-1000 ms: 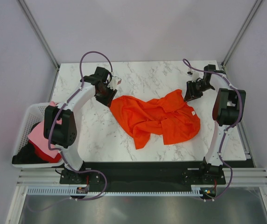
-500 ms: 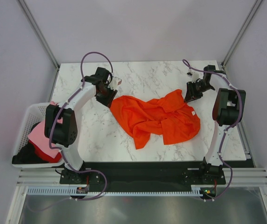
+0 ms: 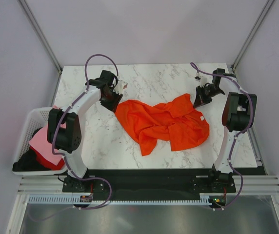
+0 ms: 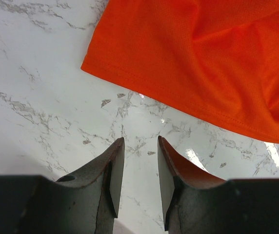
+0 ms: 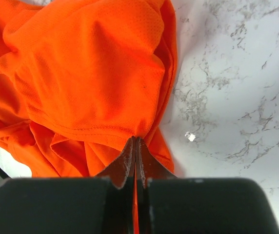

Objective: Fold and stack the t-shirts
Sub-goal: Flatten the tshirt out

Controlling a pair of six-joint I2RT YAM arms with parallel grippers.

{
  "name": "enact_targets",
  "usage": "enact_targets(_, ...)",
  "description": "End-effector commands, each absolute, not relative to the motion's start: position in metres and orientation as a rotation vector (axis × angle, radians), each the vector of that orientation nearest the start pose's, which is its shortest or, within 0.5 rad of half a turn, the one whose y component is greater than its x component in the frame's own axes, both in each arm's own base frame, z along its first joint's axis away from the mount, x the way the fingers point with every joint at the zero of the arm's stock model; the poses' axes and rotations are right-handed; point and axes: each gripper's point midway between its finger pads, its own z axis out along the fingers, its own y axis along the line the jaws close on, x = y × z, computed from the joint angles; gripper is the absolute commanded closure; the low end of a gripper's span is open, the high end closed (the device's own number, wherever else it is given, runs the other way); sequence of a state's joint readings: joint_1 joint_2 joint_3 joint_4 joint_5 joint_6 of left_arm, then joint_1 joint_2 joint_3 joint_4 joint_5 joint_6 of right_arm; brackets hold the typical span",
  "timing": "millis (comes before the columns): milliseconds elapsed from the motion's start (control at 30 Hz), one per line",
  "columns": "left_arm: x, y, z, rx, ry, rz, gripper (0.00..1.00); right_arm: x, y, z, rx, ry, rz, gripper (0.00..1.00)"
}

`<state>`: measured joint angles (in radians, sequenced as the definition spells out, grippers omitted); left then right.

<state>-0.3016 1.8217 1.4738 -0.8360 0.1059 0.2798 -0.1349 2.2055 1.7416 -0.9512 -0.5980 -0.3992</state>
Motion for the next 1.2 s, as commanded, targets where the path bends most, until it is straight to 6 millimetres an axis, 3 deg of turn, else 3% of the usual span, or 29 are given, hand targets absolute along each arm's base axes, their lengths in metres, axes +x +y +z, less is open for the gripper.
enact_targets(0,0.378,-0.123,0.102,0.77,2.607,-0.126,0.6,0.438,0.04,0.086,-0.511,2.564,0.773,1.0)
enact_targets(133,0.374,-0.114,0.09,0.74,2.633,-0.105,0.61,0.451,0.046,0.139,-0.555,2.42,0.761,1.0)
enact_targets(200,0.374,-0.11,0.084,0.733,2.643,-0.099,0.61,0.457,0.051,0.157,-0.548,2.378,0.769,1.0)
enact_targets(300,0.377,-0.108,0.079,0.728,2.65,-0.089,0.62,0.46,0.057,0.168,-0.558,2.348,0.782,1.0)
enact_targets(500,0.402,-0.11,0.078,0.702,2.629,-0.076,0.61,0.459,0.064,0.168,-0.581,2.345,0.788,1.0)
enact_targets(667,0.422,-0.109,0.059,0.677,2.683,-0.118,0.62,0.457,0.066,0.169,-0.593,2.342,0.784,1.0)
enact_targets(800,0.444,-0.103,0.055,0.625,2.688,-0.126,0.62,0.457,0.065,0.168,-0.597,2.347,0.773,1.0)
enact_targets(1000,0.454,-0.103,0.04,0.618,2.719,-0.156,0.61,0.455,0.064,0.164,-0.6,2.359,0.77,1.0)
enact_targets(1167,0.451,-0.112,0.037,0.613,2.737,-0.234,0.62,0.457,0.063,0.165,-0.597,2.359,0.76,1.0)
